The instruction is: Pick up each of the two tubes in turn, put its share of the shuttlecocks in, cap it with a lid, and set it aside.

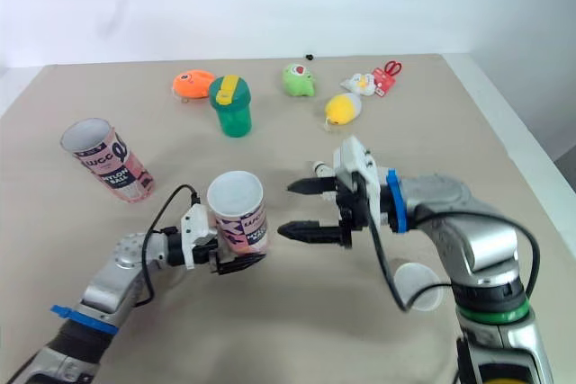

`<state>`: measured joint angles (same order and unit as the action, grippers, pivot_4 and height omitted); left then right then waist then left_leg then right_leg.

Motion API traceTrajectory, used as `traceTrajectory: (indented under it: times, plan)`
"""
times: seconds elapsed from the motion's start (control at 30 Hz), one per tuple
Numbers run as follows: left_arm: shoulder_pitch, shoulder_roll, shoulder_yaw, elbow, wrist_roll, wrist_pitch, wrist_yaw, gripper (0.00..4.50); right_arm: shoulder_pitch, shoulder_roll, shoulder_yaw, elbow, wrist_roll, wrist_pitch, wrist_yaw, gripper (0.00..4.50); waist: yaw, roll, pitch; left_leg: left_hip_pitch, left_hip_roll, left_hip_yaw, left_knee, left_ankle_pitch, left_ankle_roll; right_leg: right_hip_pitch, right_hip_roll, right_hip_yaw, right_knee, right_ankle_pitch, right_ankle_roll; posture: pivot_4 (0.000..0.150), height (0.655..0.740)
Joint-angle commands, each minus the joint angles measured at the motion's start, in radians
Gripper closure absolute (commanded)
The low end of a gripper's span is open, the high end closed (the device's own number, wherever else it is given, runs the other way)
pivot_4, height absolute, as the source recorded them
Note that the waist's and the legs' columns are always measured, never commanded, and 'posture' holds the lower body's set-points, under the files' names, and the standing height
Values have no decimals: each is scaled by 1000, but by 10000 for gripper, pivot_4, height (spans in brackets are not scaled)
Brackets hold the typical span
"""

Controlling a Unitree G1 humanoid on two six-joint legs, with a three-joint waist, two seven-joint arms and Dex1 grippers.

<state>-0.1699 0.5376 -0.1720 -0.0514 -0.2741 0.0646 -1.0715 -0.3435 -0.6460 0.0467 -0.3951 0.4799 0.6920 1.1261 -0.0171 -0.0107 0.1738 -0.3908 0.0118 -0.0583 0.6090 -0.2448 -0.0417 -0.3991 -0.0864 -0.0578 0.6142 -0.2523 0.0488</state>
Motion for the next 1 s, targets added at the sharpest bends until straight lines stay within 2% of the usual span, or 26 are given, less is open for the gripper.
traceTrajectory:
  times: [0.03, 0.2, 0.33, 0.6, 1.0]
  plan:
    - [51, 69, 33, 40, -4, 37, -39, 804, 32, 43, 31, 19, -63, -150, -52, 191, -8, 4, 3, 0, 0, 2, 0, 0, 0, -1, 0, 2, 1, 0, -1, 1500, 7400]
    - [35, 133, 49, -44, -73, 118, -89, 804, 96, 161, 161, 160, -180, -353, -113, 191, -6, -3, 8, 0, 3, 3, 1, 1, -1, -3, 3, 4, 1, 1, -2, 1500, 7400]
    - [12, 108, 17, -111, -88, 169, -70, 804, 74, 221, 193, 238, -203, -413, -128, 191, -5, -1, 13, -2, 3, 3, 2, 1, -2, -4, 4, 5, 2, 3, -3, 1500, 7400]
    - [7, 93, -8, -120, -70, 182, -60, 804, 33, 282, 229, 289, -218, -439, -144, 191, -4, -3, 15, -4, 3, 3, 11, 0, -2, -4, 4, 5, 8, 3, -4, 1500, 7400]
    - [13, 115, 16, -120, -68, 183, -55, 804, 40, 291, 259, 275, -232, -439, -137, 191, -4, -3, 15, -3, 4, 3, 20, 0, -2, -5, 6, 7, 18, 5, -7, 1500, 7400]
